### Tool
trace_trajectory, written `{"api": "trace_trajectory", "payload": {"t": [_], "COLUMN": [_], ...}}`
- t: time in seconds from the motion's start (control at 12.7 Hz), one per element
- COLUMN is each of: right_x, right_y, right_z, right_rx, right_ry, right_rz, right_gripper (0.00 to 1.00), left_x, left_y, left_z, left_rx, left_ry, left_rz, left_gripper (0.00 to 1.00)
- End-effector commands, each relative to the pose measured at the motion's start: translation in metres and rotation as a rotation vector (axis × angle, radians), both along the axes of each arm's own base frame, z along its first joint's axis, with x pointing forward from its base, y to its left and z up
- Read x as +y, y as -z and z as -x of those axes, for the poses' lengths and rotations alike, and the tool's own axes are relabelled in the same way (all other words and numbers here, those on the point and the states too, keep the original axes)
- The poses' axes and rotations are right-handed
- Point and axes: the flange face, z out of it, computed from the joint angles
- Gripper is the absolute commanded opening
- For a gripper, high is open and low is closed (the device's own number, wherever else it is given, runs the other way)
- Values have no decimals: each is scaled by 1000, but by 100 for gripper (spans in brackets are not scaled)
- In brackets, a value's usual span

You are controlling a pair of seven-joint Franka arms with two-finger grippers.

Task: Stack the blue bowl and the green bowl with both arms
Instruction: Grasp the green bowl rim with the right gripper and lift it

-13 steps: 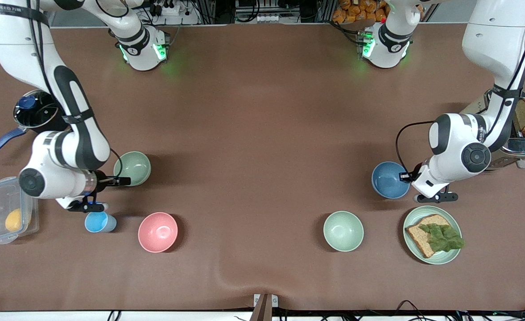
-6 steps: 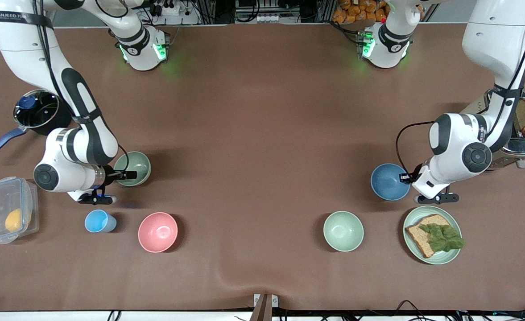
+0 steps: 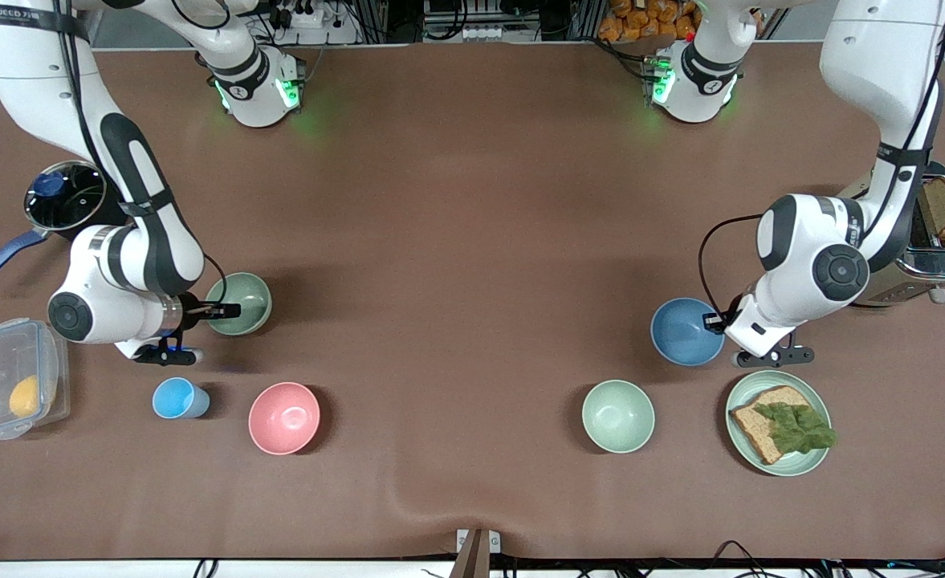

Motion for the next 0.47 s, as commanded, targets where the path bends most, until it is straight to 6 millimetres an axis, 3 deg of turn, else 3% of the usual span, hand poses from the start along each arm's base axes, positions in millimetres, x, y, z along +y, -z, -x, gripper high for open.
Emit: {"api": "trace_trajectory", "payload": {"t": [0.0,0.39], "right_x": [-1,1], "right_y": [-7,-16], "right_z": [7,6], "right_rx": [-3,-11], "right_ry": [41,38], "right_rz": [-23,-26], "right_gripper": [1,0], "left_x": [-12,-59], "left_y": [-32,-77], "left_z": [-3,-11], "left_rx": [-1,32], "left_ry": [-9,-49], "left_rz": [-20,-2], "left_gripper": [0,0]}}
